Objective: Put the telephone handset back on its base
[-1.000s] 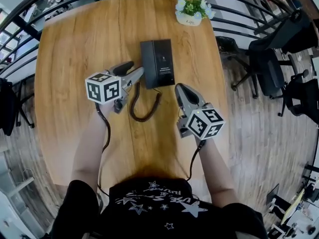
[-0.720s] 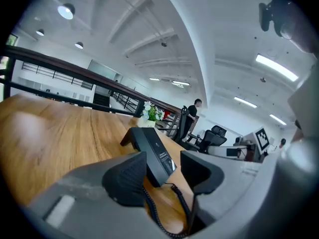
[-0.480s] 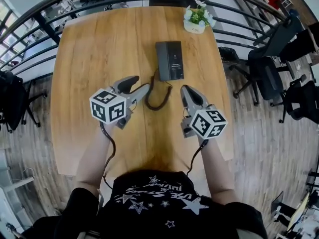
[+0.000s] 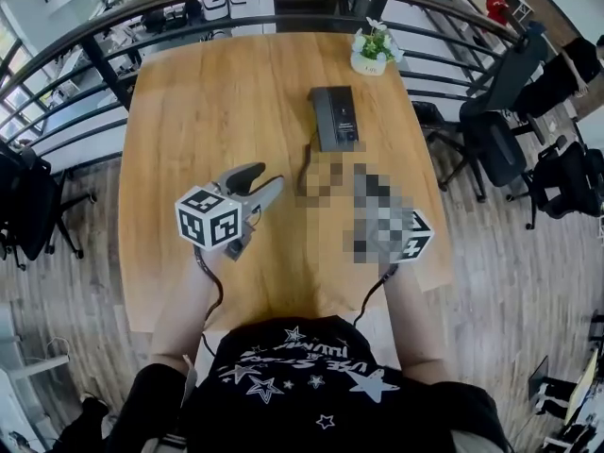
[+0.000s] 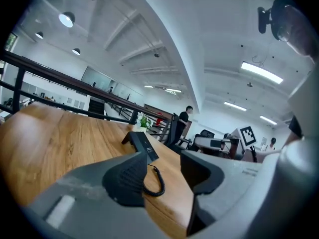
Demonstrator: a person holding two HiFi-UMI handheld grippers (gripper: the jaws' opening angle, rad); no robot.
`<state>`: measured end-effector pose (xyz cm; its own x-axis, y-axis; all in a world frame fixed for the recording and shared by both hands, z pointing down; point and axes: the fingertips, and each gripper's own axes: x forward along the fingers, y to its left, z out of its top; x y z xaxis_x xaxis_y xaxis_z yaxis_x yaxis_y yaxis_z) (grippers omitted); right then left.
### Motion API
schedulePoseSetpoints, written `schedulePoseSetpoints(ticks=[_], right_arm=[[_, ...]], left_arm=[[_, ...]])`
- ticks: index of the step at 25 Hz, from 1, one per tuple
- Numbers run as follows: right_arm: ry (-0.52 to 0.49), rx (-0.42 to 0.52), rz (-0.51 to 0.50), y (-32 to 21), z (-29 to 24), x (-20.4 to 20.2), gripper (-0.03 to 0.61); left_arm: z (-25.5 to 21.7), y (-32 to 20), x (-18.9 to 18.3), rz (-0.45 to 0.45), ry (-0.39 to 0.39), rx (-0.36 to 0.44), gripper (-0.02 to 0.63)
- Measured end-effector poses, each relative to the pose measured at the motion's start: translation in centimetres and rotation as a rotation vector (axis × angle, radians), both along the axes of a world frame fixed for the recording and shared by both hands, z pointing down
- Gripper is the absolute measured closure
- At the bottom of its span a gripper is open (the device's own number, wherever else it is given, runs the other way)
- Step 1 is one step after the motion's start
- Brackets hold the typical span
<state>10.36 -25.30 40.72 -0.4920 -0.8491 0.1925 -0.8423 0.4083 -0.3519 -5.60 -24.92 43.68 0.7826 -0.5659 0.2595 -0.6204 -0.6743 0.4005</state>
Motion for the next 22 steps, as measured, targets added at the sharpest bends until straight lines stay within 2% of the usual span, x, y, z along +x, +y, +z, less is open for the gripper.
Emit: schedulePoseSetpoints(ticks=[9,14,18,22], right_arm=[[0.006,0.027,0.109,6.4,-0.5,-4.2,0.577],[0.038,-0.003,0.192,10.8,0.7,-4.1,0.578],[0.032,-0.028,0.248,14.1,1.5,-4.0,0.577],[0.031,-0.047,0.278,15.8,2.4,-3.6,0.577]], left_arm=[[0.2,6.2,-3.9,0.108,0.017,0.016,0.425],[1.1,9.2,-3.8,0.176,-0.014,0.010,0.462],[2.2,11.5,-3.8,0.220,-0.007,-0.018,0.517],[3.0,13.3,-3.3,0.266,-0.002,-0.031,0.534]])
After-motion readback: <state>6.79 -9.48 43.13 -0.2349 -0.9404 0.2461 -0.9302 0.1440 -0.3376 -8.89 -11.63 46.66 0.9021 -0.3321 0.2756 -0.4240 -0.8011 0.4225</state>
